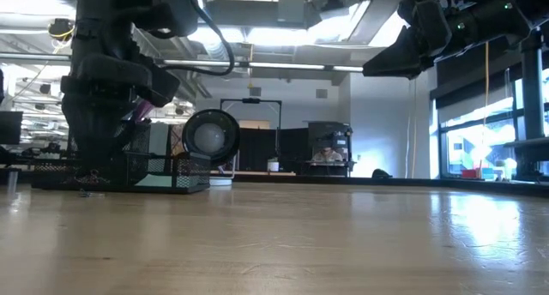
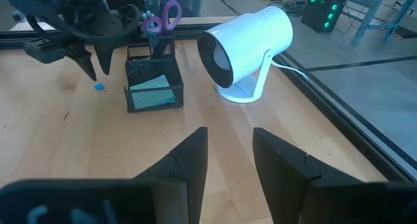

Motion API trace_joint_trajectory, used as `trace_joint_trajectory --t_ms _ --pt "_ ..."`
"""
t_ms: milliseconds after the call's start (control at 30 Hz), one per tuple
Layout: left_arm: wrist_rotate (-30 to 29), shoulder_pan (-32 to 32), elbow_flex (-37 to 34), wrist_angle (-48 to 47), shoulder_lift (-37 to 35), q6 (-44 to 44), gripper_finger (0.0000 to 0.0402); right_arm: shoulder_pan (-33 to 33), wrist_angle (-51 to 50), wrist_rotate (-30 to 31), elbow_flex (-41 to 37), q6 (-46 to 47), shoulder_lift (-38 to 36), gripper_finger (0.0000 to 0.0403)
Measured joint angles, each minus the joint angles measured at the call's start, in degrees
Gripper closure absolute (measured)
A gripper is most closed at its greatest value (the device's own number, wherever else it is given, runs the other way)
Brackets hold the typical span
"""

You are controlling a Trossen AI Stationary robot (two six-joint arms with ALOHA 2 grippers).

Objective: Pick and place office supplies into organizer
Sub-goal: Put the blue binder clip into the black desk organizer

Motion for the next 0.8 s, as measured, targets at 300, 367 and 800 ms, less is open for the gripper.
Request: trace_joint_trajectory --t_ms 300,367,800 --pt "0.55 -0.79 0.0 0.02 0.0 0.45 0.0276 0.0 0.0 0.0 0.0 0.0 0.0 0.0276" --pt "0.77 -1.05 0.0 0.29 0.24 1.91 0.0276 0.0 0.0 0.0 0.0 0.06 0.0 0.0276" --pt "3.34 -0.92 -0.04 0.39 0.74 7.75 0.0265 0.0 0.04 0.0 0.0 0.25 0.0 0.0276"
